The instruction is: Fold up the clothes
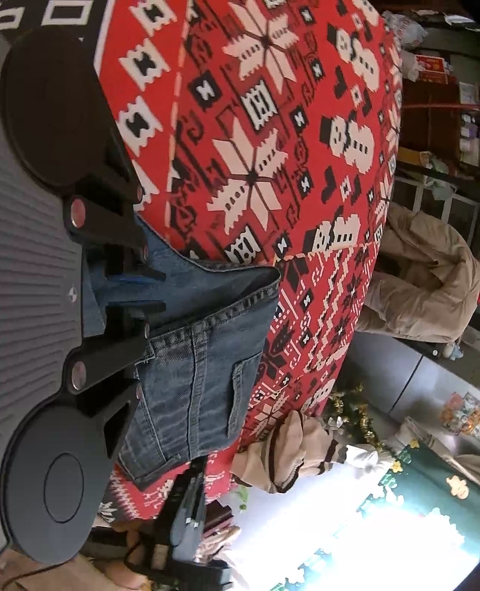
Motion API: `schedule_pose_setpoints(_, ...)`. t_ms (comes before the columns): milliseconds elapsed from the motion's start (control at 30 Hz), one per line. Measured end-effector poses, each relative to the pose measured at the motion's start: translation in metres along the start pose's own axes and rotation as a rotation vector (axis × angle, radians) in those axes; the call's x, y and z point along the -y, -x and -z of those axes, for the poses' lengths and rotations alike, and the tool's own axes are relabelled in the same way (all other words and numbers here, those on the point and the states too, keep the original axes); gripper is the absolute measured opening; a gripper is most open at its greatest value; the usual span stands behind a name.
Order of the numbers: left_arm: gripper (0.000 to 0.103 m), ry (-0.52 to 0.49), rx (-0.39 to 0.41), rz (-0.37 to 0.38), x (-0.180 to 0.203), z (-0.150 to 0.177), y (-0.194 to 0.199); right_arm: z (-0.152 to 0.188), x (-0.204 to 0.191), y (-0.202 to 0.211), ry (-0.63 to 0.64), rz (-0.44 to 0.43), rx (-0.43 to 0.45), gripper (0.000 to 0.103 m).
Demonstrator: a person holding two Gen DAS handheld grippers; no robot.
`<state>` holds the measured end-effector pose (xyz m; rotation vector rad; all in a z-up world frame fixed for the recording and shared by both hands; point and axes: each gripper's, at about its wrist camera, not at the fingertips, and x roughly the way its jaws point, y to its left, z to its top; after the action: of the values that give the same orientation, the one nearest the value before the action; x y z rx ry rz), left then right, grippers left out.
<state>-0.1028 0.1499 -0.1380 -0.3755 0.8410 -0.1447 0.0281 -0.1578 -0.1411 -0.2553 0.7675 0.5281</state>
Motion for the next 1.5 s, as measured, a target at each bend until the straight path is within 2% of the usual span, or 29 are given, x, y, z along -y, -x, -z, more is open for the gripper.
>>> schedule_pose_setpoints(167, 0.007, -0.009, 0.000, -0.014, -0.004, 0.006, 0.005, -0.004, 0.017, -0.005, -0.056, 0.078, -0.009, 0.005)
schedule_pose_setpoints(267, 0.007, 0.023, 0.018, 0.012, -0.009, 0.003, 0.005, -0.003, 0.025, 0.009, -0.119, 0.041, 0.022, 0.005)
schedule_pose_setpoints(400, 0.007, 0.020, 0.029, 0.031, -0.004, -0.010, -0.005, -0.004, 0.014, 0.032, -0.114, -0.011, 0.064, 0.005)
schedule_pose_setpoints(567, 0.007, -0.002, 0.010, 0.045, 0.003, -0.025, -0.038, -0.003, -0.004, 0.048, -0.146, -0.077, 0.080, 0.005)
schedule_pose_setpoints(633, 0.003, -0.020, -0.013, -0.013, 0.001, -0.026, -0.050, -0.001, -0.009, 0.050, -0.146, -0.084, 0.077, 0.005)
schedule_pose_setpoints(733, 0.003, -0.017, 0.003, -0.019, -0.006, -0.023, -0.047, 0.004, -0.012, 0.051, -0.139, -0.071, 0.065, 0.006)
schedule_pose_setpoints(933, 0.003, -0.017, -0.034, -0.039, -0.012, -0.005, -0.023, 0.018, -0.003, 0.049, -0.163, -0.055, 0.026, 0.011)
schedule_pose_setpoints(1100, 0.003, -0.010, -0.051, -0.031, -0.014, 0.008, -0.007, 0.026, 0.003, 0.050, -0.180, -0.049, 0.015, 0.011)
schedule_pose_setpoints(1333, 0.003, -0.097, -0.065, -0.091, -0.002, 0.007, 0.000, 0.028, 0.005, 0.059, -0.174, -0.041, 0.020, 0.011)
schedule_pose_setpoints(1500, 0.003, -0.105, -0.081, -0.104, -0.006, 0.012, 0.012, 0.030, 0.006, 0.068, -0.172, -0.037, 0.027, 0.016)
